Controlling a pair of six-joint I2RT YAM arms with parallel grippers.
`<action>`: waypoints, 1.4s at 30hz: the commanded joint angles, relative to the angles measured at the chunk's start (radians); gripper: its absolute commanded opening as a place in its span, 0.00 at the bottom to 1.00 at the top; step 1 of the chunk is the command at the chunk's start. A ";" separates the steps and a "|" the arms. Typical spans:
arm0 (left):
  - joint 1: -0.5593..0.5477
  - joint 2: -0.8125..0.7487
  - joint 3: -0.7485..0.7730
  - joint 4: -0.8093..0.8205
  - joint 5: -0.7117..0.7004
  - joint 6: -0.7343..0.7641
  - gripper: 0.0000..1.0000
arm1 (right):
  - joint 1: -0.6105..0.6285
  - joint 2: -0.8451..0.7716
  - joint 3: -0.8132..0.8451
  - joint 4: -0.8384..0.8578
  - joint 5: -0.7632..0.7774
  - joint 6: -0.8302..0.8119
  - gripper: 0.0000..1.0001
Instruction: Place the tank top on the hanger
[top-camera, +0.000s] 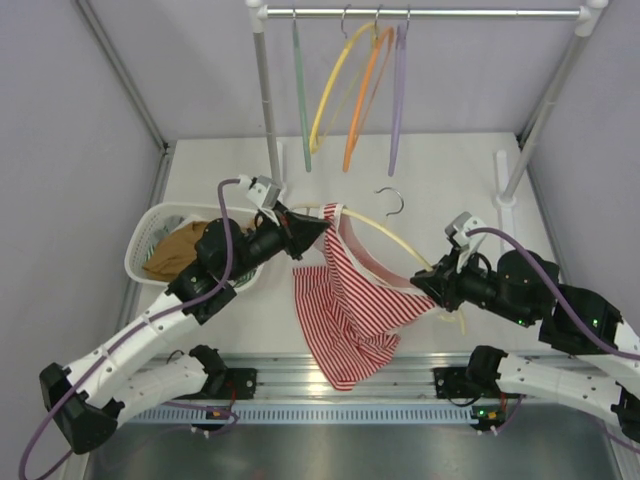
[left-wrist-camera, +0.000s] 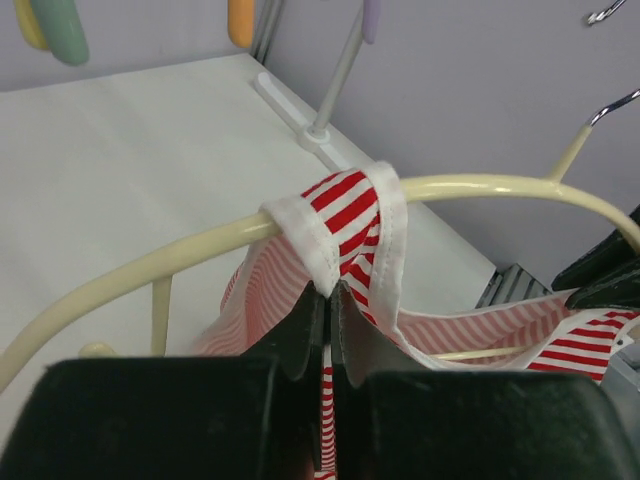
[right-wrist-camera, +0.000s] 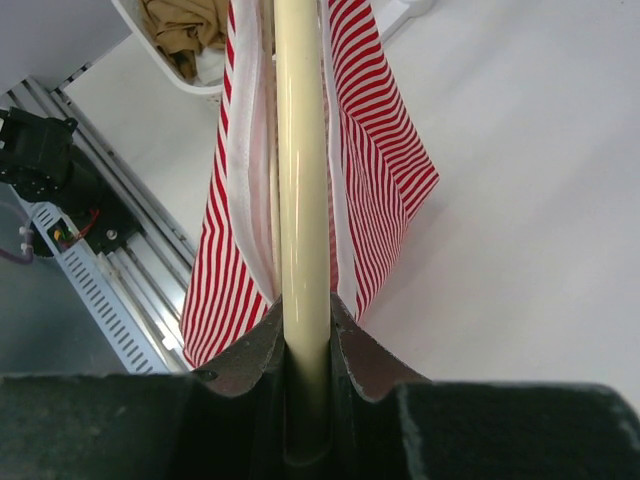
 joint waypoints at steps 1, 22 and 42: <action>0.005 -0.001 0.096 0.043 -0.021 -0.013 0.00 | -0.003 -0.015 0.070 0.030 0.011 0.012 0.00; 0.004 0.145 0.317 -0.014 0.034 -0.021 0.49 | -0.003 -0.003 0.288 -0.116 0.077 0.069 0.00; 0.004 0.068 0.371 0.029 0.138 -0.025 0.50 | -0.005 0.053 0.780 -0.561 0.314 0.167 0.00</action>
